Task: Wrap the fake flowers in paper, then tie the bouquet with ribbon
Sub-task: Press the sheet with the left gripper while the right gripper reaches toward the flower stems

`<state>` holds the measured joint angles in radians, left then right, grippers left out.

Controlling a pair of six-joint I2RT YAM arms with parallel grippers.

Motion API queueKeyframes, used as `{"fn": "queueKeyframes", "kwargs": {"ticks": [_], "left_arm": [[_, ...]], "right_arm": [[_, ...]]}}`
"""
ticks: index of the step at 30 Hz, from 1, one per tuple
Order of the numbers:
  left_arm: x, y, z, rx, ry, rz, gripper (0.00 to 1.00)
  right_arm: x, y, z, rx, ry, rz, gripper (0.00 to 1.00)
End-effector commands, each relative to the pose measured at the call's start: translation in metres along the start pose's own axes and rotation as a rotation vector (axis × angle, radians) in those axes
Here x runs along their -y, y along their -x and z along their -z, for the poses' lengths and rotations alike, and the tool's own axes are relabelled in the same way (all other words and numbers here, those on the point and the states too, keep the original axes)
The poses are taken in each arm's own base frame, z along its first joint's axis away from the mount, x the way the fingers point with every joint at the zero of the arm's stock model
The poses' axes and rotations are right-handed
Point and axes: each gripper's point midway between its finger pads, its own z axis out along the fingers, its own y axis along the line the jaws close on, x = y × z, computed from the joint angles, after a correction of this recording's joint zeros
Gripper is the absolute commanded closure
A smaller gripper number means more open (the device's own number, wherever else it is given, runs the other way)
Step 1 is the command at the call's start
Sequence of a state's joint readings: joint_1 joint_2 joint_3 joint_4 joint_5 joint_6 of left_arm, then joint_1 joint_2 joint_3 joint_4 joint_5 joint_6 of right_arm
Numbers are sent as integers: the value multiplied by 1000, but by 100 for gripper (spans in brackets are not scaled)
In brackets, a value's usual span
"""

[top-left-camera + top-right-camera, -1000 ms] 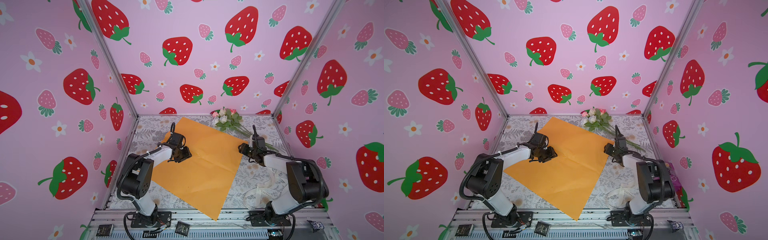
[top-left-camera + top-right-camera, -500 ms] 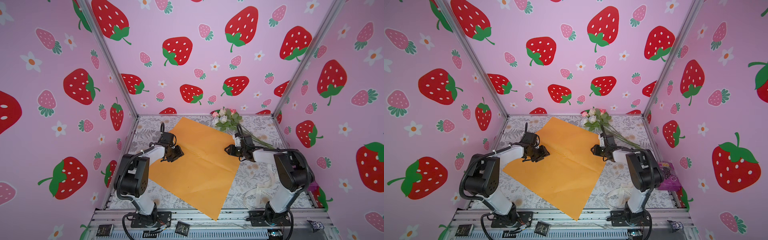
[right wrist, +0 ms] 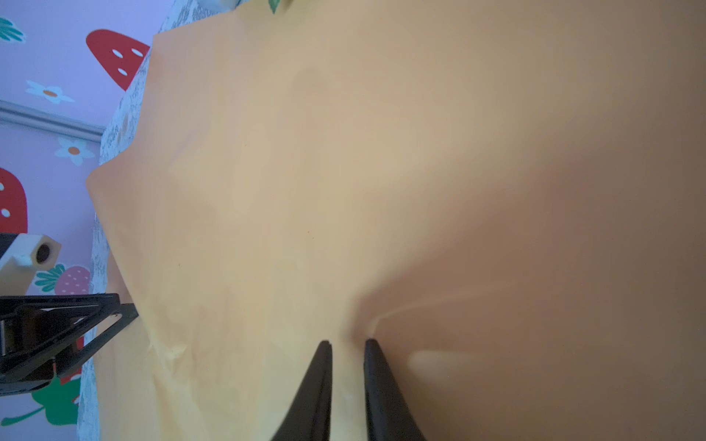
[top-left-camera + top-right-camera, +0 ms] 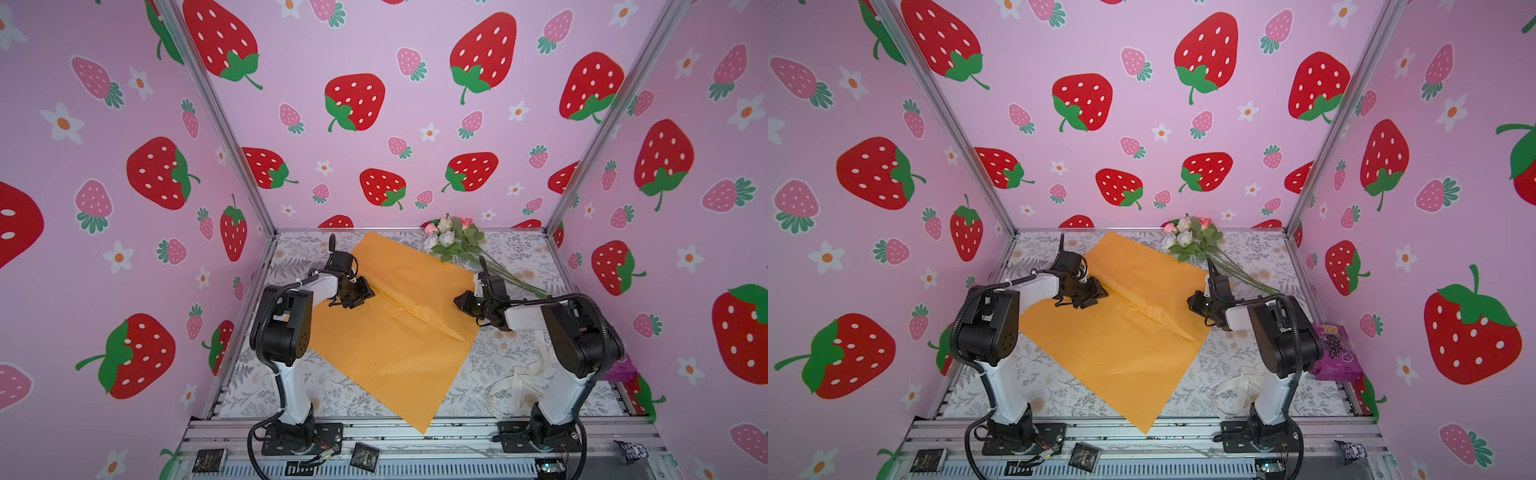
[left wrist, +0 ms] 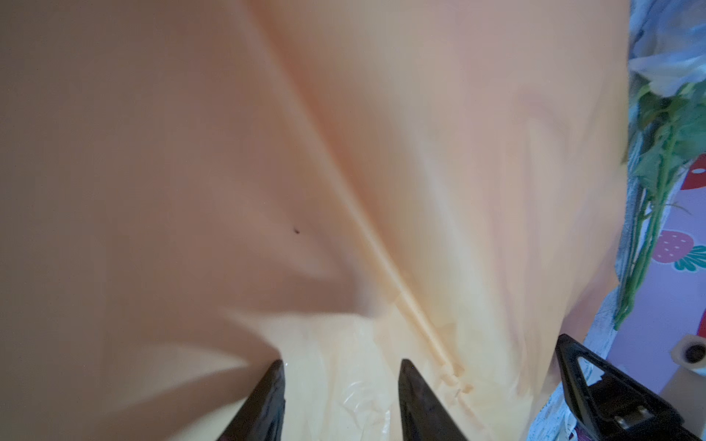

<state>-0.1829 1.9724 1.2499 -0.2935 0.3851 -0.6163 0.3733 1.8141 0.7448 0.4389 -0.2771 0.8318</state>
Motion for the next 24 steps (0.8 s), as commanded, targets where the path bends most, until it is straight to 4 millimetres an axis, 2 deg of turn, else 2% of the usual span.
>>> {"fn": "queueKeyframes", "kwargs": {"ticks": [1, 6, 9, 13, 16, 18, 20, 24], "left_arm": [[-29, -15, -21, -84, 94, 31, 50], [-34, -18, -8, -90, 140, 33, 50], [-48, -22, -2, -94, 178, 54, 48], [-62, -26, 9, -76, 209, 69, 48], [-58, -21, 14, -60, 169, 61, 48], [-45, -17, 18, -50, 112, 35, 48], [-30, -10, 24, -39, 65, 14, 47], [-3, 1, 43, -5, -7, -14, 46]], "right_arm": [[36, -16, -1, -4, -118, -135, 81], [41, -9, 13, 36, -174, -107, 80], [48, -20, 20, 32, -196, -120, 80], [40, -36, 20, -11, -152, -129, 80], [34, -33, 23, -2, -130, -123, 77], [15, -17, 27, 20, -85, -40, 75], [1, 12, 35, 59, -92, 73, 67], [4, 75, 55, 141, -165, 342, 59]]}}
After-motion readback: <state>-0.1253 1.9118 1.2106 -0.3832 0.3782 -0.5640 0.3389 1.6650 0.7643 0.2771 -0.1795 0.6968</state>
